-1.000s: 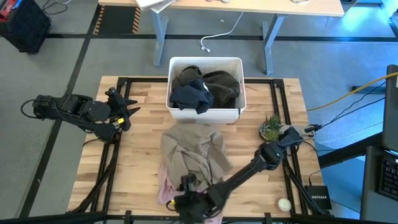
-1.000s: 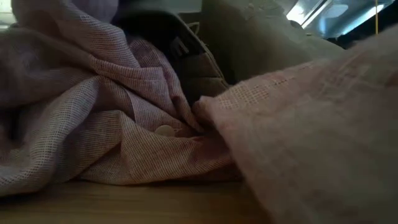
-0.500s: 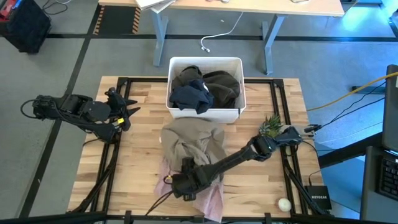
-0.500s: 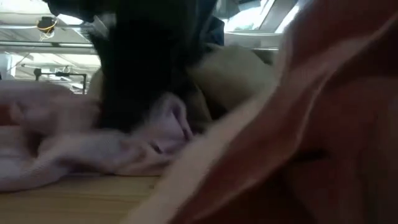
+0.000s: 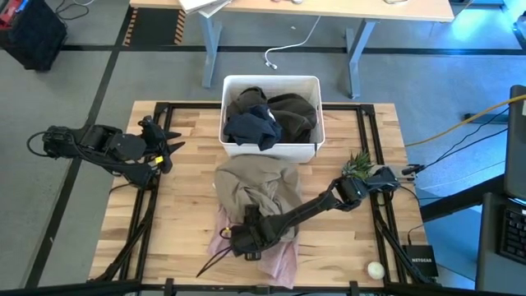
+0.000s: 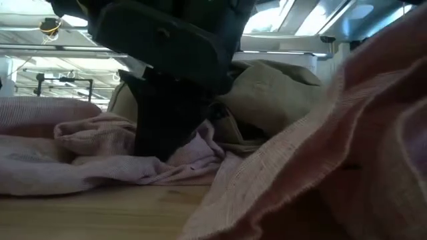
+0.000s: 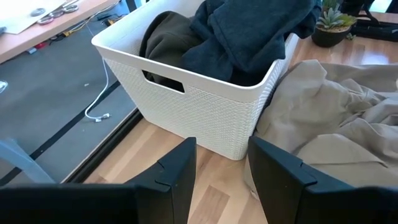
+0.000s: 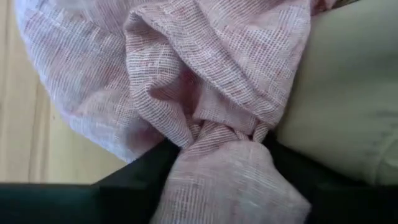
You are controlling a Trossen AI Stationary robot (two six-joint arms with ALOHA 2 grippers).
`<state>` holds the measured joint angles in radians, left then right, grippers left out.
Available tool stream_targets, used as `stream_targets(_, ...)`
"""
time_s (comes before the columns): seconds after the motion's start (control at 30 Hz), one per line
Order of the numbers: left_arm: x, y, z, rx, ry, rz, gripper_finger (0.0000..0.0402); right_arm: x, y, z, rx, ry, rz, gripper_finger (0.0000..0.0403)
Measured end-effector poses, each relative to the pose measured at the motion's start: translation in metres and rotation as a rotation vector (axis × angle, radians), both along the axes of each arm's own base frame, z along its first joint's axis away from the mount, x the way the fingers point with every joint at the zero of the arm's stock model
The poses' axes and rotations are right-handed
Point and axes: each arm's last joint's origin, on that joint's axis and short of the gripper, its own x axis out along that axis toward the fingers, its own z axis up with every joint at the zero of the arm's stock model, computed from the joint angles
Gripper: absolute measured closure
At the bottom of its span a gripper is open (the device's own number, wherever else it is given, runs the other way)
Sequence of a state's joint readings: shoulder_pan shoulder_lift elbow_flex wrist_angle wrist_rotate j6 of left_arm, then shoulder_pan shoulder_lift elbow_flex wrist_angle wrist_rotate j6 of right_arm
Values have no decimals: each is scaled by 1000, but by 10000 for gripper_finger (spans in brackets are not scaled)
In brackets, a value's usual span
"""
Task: Sort clothes
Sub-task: Put the pink polo shirt into the white bin
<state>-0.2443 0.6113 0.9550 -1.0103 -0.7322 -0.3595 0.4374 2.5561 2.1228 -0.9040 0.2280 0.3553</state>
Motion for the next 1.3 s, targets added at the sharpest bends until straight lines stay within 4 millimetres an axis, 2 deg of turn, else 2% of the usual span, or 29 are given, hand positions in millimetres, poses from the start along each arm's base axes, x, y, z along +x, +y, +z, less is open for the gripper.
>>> stream_targets(0.23, 0, 0, 0, 0, 0, 0, 260, 3, 1, 2, 53, -13, -3, 372)
stream_targets(0.37, 0, 0, 0, 0, 0, 0, 260, 3, 2, 8, 61, -20, -15, 369)
stream_targets(0.53, 0, 0, 0, 0, -1, 0, 260, 5, 6, 39, 76, -67, -18, 366)
stream_targets(0.63, 0, 0, 0, 0, 0, 0, 260, 7, 9, 69, 81, -144, -14, 372)
stream_targets(0.73, 0, 0, 0, 0, 0, 0, 260, 5, 8, 117, 68, -267, -14, 372)
stream_targets(0.8, 0, 0, 0, 0, 0, 0, 260, 3, 7, 141, 52, -355, -27, 372)
stream_targets(0.93, 0, 0, 0, 0, 0, 0, 260, -3, 1, 172, 6, -466, -55, 361)
stream_targets(1.17, 0, 0, 0, 0, 0, 0, 260, -20, -11, 242, -40, -727, -121, 366)
stream_targets(1.3, 0, 0, 0, 0, 1, 0, 260, -25, -18, 269, -132, -870, -186, 364)
